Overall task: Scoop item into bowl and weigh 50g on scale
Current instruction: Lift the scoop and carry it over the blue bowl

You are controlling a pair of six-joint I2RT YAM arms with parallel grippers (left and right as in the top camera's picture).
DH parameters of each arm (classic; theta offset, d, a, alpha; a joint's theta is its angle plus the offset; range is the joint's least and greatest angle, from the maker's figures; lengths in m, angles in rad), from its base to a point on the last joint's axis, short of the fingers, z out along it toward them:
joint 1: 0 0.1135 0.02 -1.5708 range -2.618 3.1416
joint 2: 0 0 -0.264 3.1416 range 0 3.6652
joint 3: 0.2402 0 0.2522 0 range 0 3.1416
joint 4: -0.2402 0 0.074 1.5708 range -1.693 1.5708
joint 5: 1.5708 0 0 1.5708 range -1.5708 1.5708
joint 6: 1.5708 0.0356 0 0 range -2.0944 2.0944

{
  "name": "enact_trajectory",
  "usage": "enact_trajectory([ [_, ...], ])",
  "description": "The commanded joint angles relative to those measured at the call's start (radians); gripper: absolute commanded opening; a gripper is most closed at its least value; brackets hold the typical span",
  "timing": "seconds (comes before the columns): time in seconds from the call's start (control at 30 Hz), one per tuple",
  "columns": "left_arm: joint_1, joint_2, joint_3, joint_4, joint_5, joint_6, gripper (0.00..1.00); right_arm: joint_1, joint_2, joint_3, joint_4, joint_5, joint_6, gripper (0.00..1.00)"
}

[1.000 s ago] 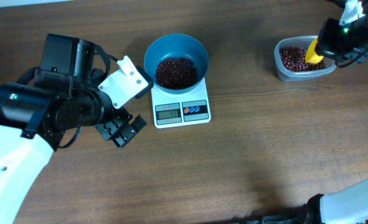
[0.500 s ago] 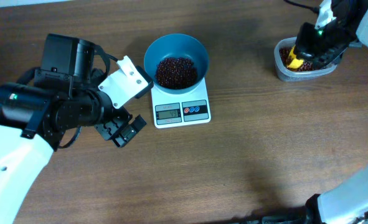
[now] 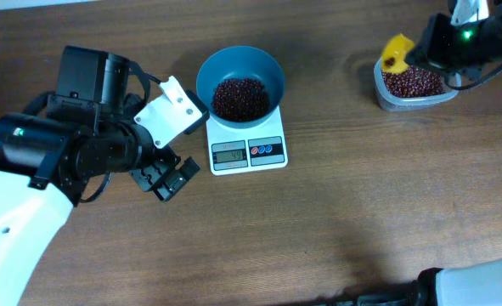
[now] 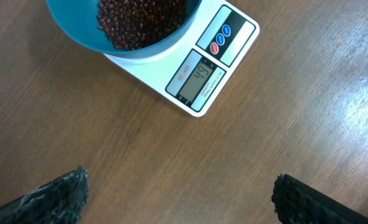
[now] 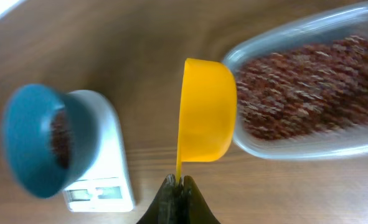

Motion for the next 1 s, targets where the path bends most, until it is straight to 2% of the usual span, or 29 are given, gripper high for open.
enact_trajectory([
  [0.0,-0.003,-0.004,0.010,0.002,0.000,0.012,0.99,0.009,-0.021,0.005,0.076,-0.258,-0.041,0.04],
  [0.2,-0.003,-0.004,0.010,0.002,0.000,0.012,0.99,0.208,-0.021,0.004,0.365,-0.270,-0.037,0.04],
  [0.27,-0.003,-0.004,0.010,0.002,0.000,0.012,0.99,0.269,-0.021,0.004,0.404,-0.250,-0.037,0.04],
  [0.4,-0.003,-0.004,0.010,0.002,0.000,0.012,0.99,0.391,-0.007,0.004,0.407,-0.170,-0.037,0.04],
  [0.5,-0.003,-0.004,0.010,0.002,0.000,0.012,0.99,0.457,0.032,0.004,0.407,-0.005,-0.037,0.04],
  [0.63,-0.003,-0.004,0.010,0.002,0.000,0.012,0.99,0.486,0.033,0.004,0.402,-0.087,-0.003,0.04],
  [0.7,-0.003,-0.004,0.010,0.002,0.000,0.012,0.99,0.502,0.045,-0.003,0.366,0.004,-0.003,0.04],
  [0.8,-0.003,-0.004,0.010,0.002,0.000,0.012,0.99,0.509,0.037,0.002,0.361,-0.018,0.020,0.04],
  [0.83,-0.003,-0.004,0.010,0.002,0.000,0.012,0.99,0.521,0.045,-0.001,0.311,0.068,0.012,0.04],
  [0.9,-0.003,-0.004,0.010,0.001,0.000,0.012,0.99,0.522,0.039,0.015,0.328,-0.011,0.014,0.04],
  [0.97,-0.003,-0.004,0.010,0.002,0.000,0.012,0.99,0.546,0.045,0.014,0.277,0.126,0.013,0.04],
])
